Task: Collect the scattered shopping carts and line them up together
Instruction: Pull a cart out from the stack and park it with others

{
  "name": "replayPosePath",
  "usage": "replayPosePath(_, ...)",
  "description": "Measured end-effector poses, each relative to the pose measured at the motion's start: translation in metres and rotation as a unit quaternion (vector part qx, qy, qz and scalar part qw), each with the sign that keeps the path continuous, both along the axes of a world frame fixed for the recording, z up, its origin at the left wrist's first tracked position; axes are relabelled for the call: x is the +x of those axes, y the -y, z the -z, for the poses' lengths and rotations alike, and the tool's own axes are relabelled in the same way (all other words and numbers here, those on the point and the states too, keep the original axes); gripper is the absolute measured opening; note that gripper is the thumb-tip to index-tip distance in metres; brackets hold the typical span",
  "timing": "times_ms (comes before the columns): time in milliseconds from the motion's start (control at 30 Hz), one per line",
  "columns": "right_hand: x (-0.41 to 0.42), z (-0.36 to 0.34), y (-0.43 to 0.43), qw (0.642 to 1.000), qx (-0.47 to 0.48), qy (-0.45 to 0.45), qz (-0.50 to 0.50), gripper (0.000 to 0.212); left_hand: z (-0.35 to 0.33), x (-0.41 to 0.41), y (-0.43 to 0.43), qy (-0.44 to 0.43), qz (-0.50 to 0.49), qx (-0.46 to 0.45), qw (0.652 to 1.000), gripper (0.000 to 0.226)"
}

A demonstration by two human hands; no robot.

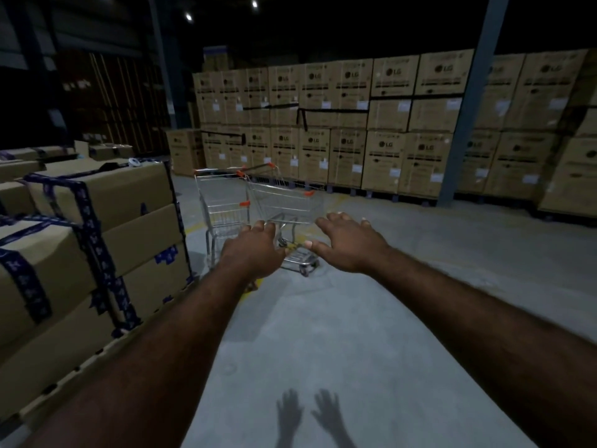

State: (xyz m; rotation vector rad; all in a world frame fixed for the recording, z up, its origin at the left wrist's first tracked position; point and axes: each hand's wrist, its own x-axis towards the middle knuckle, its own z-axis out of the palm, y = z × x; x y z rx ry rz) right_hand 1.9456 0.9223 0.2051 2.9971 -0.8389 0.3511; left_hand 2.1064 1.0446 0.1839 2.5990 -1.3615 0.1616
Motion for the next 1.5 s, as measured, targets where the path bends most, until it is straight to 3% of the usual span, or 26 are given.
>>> replayPosePath(233,0.063,0.024,0.106,1.0,0.004,0.018,0.003,0.077,0.031,0.061,0.112,0.025,0.035,0.006,0.999,0.083)
replayPosePath(733,0.21,0.033,0.443,1.0,0.019,-0.007,0.001,0.079,0.048,0.216,0.467,0.025,0.086,0.022,0.996,0.084)
replayPosePath(1267,0.474,0.067,0.74,0.997,0.032,-0.057,0.039,0.079,0.103,0.49,0.787,0.004,0.12,0.068,0.991,0.084)
replayPosePath(1500,0.56,0.085,0.853,0.996,0.041,-0.073,0.026,0.077,0.119,0.569,0.901,-0.013,0.14,0.063,0.988,0.081)
